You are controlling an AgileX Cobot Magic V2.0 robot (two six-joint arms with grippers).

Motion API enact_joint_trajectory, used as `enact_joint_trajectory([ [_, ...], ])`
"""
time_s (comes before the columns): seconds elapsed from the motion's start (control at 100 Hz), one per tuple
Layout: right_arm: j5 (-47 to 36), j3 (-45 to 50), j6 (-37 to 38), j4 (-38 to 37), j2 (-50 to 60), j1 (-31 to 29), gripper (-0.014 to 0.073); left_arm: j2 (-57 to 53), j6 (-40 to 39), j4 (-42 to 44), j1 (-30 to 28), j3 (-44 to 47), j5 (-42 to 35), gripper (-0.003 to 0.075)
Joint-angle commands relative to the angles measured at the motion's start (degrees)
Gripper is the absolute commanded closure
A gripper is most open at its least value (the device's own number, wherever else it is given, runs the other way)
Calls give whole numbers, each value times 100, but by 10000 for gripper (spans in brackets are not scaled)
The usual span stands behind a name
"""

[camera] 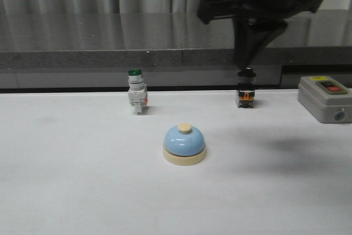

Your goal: Place and press bell with both arms

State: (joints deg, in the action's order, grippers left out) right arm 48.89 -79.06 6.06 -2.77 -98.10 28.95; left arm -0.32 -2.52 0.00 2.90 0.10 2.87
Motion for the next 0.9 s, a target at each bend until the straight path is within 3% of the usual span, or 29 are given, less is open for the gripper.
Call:
enact_joint_trajectory([
  [0.0, 99, -549, -221, 136, -112, 159, 654, -160, -51, -32, -11, 238, -405, 741],
  [0.35, 502, -1537, -444, 474, -1168, 550, 654, -160, -51, -32, -11, 238, -405, 741],
  [0.89, 733, -1672, -444, 501, -1739, 645, 654, -160, -51, -32, -11, 238, -405, 741],
])
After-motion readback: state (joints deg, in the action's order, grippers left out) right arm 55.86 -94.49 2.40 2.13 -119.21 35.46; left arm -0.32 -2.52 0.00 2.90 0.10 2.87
